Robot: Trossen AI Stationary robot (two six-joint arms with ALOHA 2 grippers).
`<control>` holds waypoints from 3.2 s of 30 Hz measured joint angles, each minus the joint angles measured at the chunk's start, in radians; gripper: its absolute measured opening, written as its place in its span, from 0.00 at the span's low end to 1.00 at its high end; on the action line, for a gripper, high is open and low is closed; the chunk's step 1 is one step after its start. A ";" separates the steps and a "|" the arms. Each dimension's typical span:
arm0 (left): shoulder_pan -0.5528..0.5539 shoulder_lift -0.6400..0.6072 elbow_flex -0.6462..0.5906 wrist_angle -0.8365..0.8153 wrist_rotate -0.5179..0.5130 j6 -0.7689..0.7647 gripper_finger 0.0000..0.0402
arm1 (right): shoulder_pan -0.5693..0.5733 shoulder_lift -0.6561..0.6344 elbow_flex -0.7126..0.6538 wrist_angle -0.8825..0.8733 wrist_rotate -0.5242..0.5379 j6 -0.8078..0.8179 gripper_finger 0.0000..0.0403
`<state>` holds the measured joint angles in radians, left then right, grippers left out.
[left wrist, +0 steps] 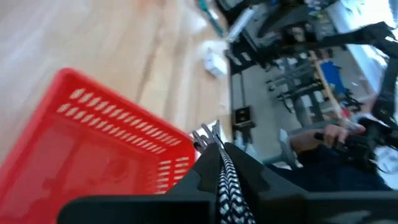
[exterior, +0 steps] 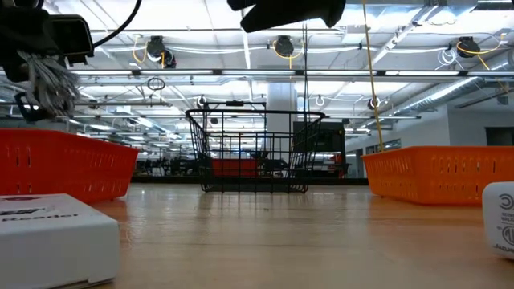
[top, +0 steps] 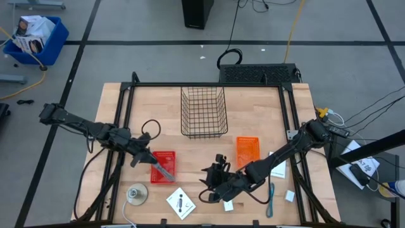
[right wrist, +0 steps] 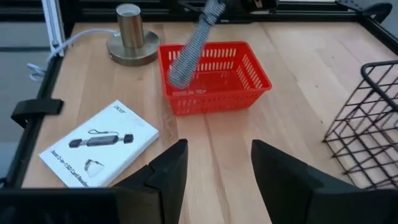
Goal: Pick and place items into bin
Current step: Put the white charger cable into the red bin, then put the blue charger cable into the red bin
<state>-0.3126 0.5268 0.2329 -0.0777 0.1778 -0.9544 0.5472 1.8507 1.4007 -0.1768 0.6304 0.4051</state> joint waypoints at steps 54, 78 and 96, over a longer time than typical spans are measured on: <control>0.053 0.048 0.001 0.395 -0.153 0.456 0.57 | 0.092 -0.201 -0.222 -0.459 -0.579 1.283 0.42; 0.053 0.065 0.001 0.443 -0.143 0.475 0.57 | 0.304 -0.242 -0.378 -0.737 -0.713 1.836 0.42; 0.053 0.064 0.001 0.439 -0.134 0.478 0.57 | 0.325 -0.245 -0.525 -0.544 -0.809 1.861 0.35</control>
<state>-0.2596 0.5911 0.2337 0.3608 0.0441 -0.4762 0.8726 1.6060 0.8753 -0.7208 -0.1786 2.2659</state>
